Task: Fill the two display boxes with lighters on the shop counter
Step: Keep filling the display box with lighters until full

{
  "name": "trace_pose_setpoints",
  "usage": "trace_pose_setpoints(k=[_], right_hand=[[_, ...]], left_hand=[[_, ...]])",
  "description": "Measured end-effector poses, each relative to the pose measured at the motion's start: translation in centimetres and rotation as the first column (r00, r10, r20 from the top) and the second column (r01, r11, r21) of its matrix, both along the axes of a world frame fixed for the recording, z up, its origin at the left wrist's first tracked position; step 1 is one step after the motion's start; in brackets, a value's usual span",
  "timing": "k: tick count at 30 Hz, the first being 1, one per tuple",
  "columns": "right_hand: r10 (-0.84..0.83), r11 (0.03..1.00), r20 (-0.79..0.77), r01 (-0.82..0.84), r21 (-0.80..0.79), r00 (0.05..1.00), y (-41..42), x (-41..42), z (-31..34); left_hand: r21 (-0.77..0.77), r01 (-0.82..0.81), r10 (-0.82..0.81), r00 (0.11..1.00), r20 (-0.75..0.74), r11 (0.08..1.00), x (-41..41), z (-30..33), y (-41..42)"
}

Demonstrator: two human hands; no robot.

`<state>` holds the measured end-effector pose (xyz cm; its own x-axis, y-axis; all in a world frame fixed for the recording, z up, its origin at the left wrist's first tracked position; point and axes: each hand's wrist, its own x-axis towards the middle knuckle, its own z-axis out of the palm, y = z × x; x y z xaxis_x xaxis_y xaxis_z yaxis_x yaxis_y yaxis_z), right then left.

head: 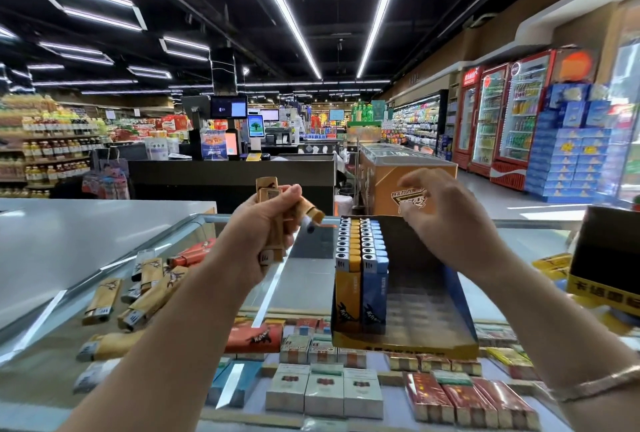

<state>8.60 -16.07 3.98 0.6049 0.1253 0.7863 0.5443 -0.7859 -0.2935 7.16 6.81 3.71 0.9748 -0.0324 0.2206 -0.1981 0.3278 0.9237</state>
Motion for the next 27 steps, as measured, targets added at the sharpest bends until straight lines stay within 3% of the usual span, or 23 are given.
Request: trace_pose_setpoints(k=[2,4,8,12,16,21,24,27], right_hand=[[0.231,0.973,0.038,-0.230,-0.021,0.972,1.2,-1.6,0.7],[0.359,0.928,-0.011,-0.358,-0.101,0.933,2.3,-3.0,0.7],[0.444,0.886,-0.002,-0.439,-0.148,0.896,3.8,-4.0,0.3],[0.473,0.881,0.050,-0.471,-0.057,0.879,4.0,-3.8,0.3],[0.420,0.860,0.179,-0.453,0.234,0.890,2.8,-3.2,1.1],[0.292,0.715,0.219,-0.365,0.597,0.931,0.5,-2.1,2.3],[0.196,0.818,0.090,-0.214,0.535,0.976,-1.1,-0.9,2.3],[0.158,0.929,-0.077,-0.122,0.349,0.984,-2.3,0.2,1.6]], left_hand=[[-0.020,0.001,-0.001,0.999,0.032,1.000,-0.2,-0.1,-0.9],[-0.012,-0.010,0.010,0.997,0.073,1.000,-0.3,-0.3,-1.6],[0.022,-0.012,0.009,0.994,0.113,1.000,-0.6,-0.7,-2.3],[0.023,0.019,-0.021,0.993,0.117,1.000,-0.9,-0.7,-2.6],[0.009,-0.019,0.017,0.990,0.142,1.000,-0.8,-0.6,-2.4],[0.041,-0.084,0.077,0.986,0.146,0.996,-0.4,-0.5,-2.1],[0.064,-0.067,0.061,0.994,0.094,0.996,-0.3,-0.8,-2.3],[0.090,-0.113,0.107,0.992,0.068,0.990,-0.2,-1.1,-2.6]])
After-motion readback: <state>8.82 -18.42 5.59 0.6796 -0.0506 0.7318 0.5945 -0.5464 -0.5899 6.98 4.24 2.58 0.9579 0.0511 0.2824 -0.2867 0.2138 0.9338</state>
